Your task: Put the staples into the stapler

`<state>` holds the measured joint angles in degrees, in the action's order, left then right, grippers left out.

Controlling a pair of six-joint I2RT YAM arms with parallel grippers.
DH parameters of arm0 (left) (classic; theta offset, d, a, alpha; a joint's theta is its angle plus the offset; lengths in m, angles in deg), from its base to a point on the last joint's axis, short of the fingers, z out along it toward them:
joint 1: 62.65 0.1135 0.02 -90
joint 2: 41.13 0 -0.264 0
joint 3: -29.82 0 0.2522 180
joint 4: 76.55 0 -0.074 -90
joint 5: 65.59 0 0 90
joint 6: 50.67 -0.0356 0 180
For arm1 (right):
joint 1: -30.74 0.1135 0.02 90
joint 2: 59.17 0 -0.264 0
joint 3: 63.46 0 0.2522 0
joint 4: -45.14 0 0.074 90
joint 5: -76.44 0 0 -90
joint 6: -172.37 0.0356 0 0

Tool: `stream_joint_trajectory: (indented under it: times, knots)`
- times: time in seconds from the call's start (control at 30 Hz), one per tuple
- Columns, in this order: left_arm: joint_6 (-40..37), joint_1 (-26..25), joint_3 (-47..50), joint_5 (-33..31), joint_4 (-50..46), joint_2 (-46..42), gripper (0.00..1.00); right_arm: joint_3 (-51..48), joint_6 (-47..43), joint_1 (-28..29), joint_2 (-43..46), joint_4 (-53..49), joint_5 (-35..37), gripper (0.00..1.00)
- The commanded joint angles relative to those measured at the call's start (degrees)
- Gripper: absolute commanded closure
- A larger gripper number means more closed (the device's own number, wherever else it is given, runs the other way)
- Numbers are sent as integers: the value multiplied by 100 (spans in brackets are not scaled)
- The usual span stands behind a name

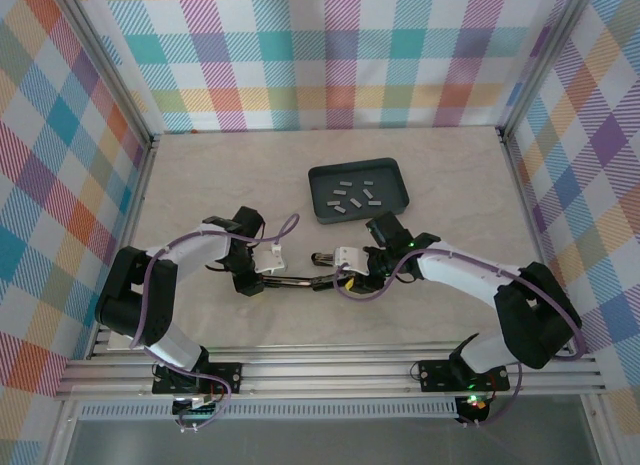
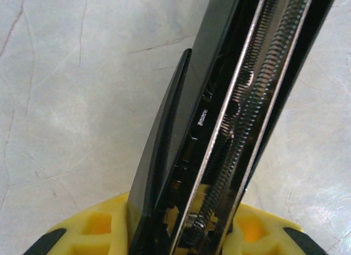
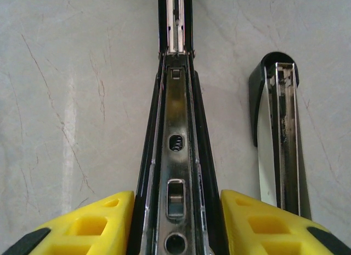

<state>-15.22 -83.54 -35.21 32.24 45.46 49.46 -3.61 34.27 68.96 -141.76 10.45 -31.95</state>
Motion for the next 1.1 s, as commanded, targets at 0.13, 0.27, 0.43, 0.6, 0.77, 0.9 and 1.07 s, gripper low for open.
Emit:
stream_joint_trajectory:
  times: [0.13, 0.27, 0.43, 0.6, 0.77, 0.9, 1.07]
  knots:
    - [181, 49, -83, -511, 28, -84, 87, -289, -137, 28, -255, -1081, 1055, 97]
    - [186, 23, -111, -502, 10, -85, 86, -273, -90, 28, -376, -1038, 955, 96]
    - [187, 5, -109, -512, 3, -170, 86, -282, -134, 28, -508, -1055, 1057, 94]
    - [178, -21, -154, -409, -33, -265, 86, -280, -143, 30, -621, -1040, 1048, 92]
    - [144, -63, -153, -297, 11, -384, 86, -280, -137, 37, -678, -1016, 968, 87]
    - [76, -106, -162, -417, -27, -204, 86, -268, -123, 41, -689, -1017, 919, 82]
    - [76, -176, -200, -369, -28, -104, 86, -281, -114, 63, -738, -1015, 915, 82]
